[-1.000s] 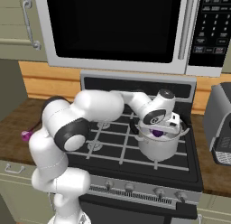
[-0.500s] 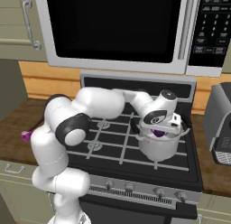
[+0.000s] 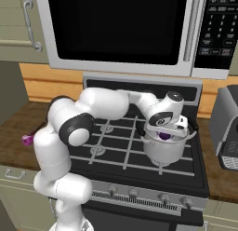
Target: Put the eggplant and onion in the pot. Retrieve the spatula and lightly stir the vegetables in the pot.
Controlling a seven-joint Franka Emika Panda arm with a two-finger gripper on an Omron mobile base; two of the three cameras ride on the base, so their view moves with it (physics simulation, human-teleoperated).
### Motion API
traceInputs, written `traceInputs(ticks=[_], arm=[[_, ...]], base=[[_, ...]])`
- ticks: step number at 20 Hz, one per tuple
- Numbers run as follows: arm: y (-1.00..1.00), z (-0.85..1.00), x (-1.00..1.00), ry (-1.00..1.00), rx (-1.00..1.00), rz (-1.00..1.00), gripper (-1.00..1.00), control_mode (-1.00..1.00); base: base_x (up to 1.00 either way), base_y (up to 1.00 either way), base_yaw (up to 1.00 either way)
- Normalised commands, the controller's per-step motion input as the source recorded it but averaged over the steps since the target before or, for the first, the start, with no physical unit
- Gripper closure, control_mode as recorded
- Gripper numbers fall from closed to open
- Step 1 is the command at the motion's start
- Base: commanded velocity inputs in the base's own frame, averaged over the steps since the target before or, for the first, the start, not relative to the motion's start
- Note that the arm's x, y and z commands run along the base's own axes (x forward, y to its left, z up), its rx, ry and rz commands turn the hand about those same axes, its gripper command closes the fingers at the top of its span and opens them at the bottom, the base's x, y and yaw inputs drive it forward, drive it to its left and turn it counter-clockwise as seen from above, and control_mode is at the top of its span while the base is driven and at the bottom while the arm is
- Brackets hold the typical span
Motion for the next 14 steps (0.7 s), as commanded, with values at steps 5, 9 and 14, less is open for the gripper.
traceInputs(ticks=[5, 9, 14], arm=[[0.00, -0.20, 0.00, 0.00, 0.00, 0.00, -1.00, -1.00], [0.00, -0.04, -0.02, -0.02, 0.00, 0.00, -1.00, -1.00], [0.01, 0.00, -0.23, -0.12, 0.00, 0.00, -1.00, -1.00]], base=[[0.00, 0.00, 0.00], [0.00, 0.00, 0.00], [0.00, 0.00, 0.00]])
